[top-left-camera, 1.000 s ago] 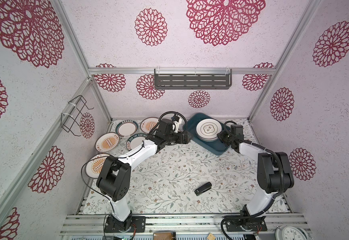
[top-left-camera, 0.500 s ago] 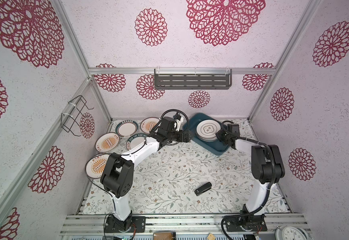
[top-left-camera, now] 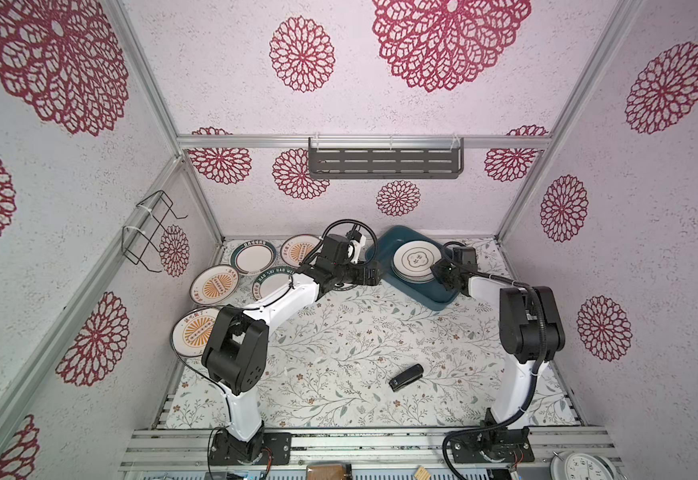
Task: Place the plates into the plastic bin on the countertop
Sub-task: 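Lower the plate into the bin and open the right gripper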
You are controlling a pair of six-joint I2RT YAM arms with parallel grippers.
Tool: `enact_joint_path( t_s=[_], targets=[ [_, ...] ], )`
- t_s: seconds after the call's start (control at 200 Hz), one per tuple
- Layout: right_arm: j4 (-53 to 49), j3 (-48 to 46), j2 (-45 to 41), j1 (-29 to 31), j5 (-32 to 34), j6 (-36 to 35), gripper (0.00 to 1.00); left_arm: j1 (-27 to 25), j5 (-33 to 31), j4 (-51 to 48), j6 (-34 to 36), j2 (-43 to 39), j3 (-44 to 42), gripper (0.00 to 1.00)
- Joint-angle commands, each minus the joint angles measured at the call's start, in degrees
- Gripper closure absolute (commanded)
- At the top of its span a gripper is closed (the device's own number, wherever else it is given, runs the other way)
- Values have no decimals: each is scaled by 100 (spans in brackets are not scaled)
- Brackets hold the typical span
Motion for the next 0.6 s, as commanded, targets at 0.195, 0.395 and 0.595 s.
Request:
enact_joint_path(
  t_s=[0.195,0.395,0.595],
  targets=[
    [-198,368,-14,-27,65,27,90,24,-106,42,12,-89,-18,3],
    [-639,611,23,-21,118,-45,74,27,-146,43,9,-118,-54,3],
    [-1014,734,-64,-1,210,-175,61,25,-315,-90,-22,-81,-14,3]
  ],
)
